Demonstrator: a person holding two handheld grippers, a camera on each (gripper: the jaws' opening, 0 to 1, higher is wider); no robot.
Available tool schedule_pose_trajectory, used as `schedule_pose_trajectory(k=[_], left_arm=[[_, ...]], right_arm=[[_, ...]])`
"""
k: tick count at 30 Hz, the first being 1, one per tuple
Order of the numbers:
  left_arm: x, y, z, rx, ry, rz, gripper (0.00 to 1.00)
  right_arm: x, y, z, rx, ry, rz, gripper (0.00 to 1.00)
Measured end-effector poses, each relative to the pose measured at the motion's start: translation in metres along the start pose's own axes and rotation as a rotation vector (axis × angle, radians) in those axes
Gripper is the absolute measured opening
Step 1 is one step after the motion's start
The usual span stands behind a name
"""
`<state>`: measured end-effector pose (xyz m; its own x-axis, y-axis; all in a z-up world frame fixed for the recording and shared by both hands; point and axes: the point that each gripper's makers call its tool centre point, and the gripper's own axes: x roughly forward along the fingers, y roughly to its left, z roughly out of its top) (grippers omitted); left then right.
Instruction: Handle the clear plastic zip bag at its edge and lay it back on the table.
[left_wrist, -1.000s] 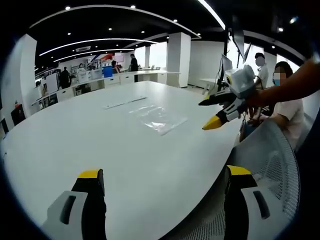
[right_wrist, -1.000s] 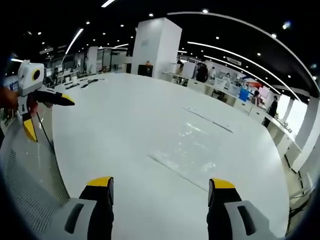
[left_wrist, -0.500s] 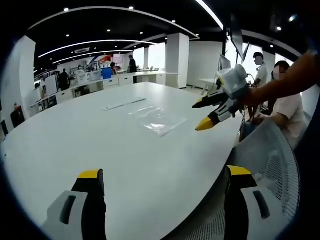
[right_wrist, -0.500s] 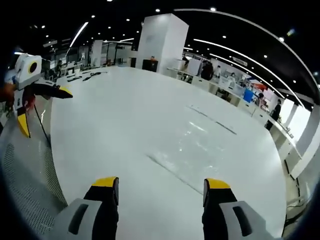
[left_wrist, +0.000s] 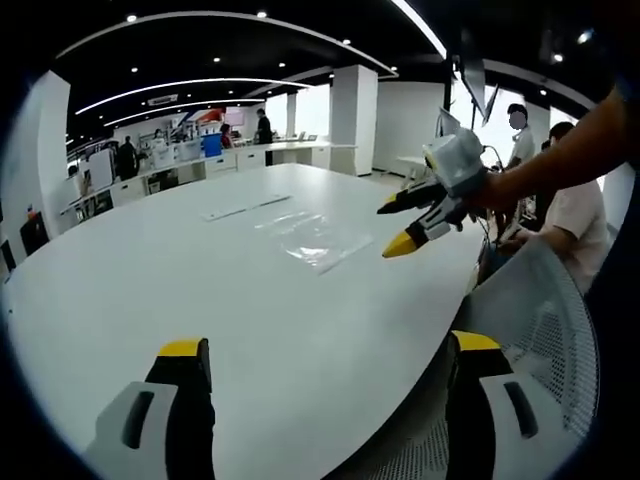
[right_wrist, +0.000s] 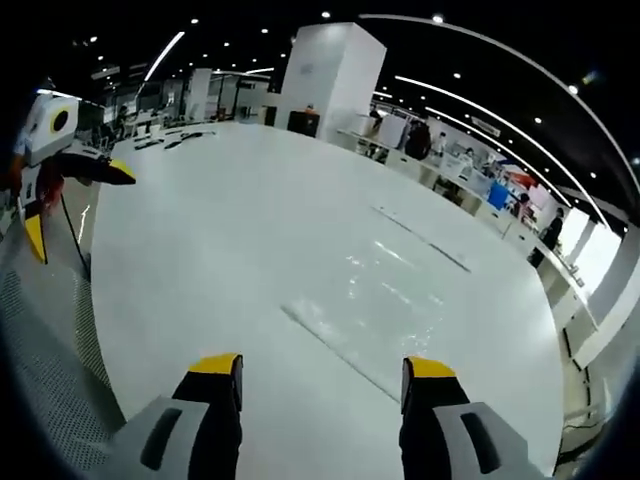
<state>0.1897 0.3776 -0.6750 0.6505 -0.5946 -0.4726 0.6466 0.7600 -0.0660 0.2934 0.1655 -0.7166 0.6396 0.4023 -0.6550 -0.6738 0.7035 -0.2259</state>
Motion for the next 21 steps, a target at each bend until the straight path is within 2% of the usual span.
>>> schedule_pose_trajectory(k=[9, 21], left_arm=[[0.0, 0.002, 0.0, 0.005, 0.002, 0.002, 0.97], [-0.002, 0.001, 0.001, 0.01, 0.004, -0.007, 0.97]], right_arm=[[0.006, -0.007, -0.004, 0.007, 0.023, -0.003, 0.59], [0.015, -0.008, -0.004, -0.031, 0.061, 0.019, 0.54]])
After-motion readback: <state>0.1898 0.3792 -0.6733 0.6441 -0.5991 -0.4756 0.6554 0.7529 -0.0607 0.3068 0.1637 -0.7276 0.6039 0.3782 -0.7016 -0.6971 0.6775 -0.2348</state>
